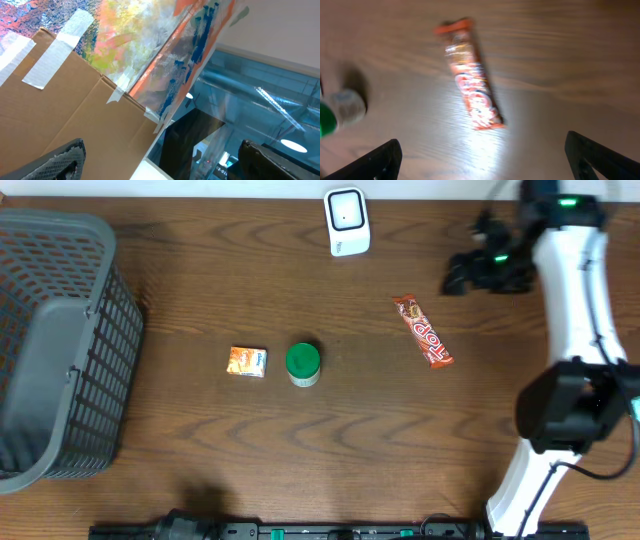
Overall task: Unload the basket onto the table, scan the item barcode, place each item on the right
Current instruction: 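Grasp the red TOP bar with the right gripper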
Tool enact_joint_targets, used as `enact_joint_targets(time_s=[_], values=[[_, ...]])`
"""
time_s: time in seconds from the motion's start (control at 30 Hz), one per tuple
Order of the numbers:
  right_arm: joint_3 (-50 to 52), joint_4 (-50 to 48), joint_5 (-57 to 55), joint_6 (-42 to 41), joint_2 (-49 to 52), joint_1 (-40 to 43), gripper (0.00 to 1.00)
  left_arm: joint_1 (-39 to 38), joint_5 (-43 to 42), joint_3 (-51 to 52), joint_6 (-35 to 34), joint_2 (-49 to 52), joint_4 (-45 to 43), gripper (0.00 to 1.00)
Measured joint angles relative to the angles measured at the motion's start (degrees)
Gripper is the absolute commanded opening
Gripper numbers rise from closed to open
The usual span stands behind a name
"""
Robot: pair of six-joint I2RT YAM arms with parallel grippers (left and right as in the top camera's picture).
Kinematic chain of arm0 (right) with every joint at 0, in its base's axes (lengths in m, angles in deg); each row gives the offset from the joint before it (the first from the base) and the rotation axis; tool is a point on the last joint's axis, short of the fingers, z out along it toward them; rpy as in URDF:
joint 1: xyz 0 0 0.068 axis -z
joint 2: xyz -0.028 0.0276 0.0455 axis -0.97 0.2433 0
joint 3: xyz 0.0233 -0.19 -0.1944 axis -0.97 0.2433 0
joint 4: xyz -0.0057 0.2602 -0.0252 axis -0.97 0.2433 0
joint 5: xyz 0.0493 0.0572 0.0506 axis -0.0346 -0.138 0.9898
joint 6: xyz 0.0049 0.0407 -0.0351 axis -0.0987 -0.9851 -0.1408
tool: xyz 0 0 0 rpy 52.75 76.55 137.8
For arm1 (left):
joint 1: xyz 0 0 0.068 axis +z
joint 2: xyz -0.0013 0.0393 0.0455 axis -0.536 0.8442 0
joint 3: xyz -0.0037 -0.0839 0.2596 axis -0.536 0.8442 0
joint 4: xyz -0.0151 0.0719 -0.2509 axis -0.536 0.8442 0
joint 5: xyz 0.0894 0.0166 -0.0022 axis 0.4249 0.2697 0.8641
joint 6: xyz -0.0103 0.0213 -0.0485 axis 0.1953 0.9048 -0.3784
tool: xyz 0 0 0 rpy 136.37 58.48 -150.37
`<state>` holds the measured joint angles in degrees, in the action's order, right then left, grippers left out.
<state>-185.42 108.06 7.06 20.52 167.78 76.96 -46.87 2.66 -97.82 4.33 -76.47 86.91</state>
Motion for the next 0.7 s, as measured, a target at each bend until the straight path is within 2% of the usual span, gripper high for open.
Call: enact_joint_targets(time_s=[0.13,0.27,0.47,0.7], values=[[3.58,-3.06,2.14,2.73,3.17,-6.08,0.96,0.0,-0.02,0.0,0.0,0.0,0.0,0.98],[6.75,-3.8,5.27,5.88,7.37,-8.11,0.84,0.0,0.0,0.0,0.0,0.0,0.0,0.98],[8.31,-3.74,6.43,8.02,12.92,-7.06,0.86,-0.02,0.0,0.0,0.0,0.0,0.0,0.98],[8.31,-3.04,6.84,9.73,13.14,-6.23,0.87,0.0,0.0,0.0,0.0,0.0,0.0,0.98]])
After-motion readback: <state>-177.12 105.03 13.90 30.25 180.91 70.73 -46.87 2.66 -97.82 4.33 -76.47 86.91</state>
